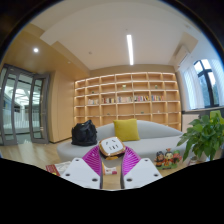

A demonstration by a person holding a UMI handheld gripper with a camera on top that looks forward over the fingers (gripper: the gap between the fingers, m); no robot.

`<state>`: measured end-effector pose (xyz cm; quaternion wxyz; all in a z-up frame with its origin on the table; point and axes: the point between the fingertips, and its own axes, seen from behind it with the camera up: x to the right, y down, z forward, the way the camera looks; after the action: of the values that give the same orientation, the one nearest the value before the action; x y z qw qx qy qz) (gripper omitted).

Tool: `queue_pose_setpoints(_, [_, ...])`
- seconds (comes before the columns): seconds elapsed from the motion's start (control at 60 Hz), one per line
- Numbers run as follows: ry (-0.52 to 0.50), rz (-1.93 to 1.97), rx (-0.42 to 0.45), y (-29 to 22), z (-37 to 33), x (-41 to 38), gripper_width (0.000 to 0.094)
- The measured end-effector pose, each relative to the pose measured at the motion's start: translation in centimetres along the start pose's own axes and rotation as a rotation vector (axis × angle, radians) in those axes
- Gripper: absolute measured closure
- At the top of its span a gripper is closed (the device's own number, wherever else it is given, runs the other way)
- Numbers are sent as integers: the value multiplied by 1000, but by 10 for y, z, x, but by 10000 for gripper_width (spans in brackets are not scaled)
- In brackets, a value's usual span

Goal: Unplug charger

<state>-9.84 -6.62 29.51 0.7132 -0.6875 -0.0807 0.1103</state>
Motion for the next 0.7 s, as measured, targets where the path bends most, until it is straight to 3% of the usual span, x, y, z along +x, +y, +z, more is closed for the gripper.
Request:
queue_pose_setpoints(0.117, [59, -45, -28, 3, 2, 49, 713])
queue_pose_setpoints(0.283, [144, -33, -313, 143, -22, 117, 708])
queue_pose_setpoints(0.367, [165, -45, -423, 207, -36, 136, 656])
queue_pose_setpoints(0.467, [166, -24, -512, 247, -48, 143, 598])
queue_pose_setpoints(0.633, [154, 30, -572, 273, -51, 148, 505])
queue_pose_setpoints(0.7, [172, 26, -591, 272, -56, 152, 373])
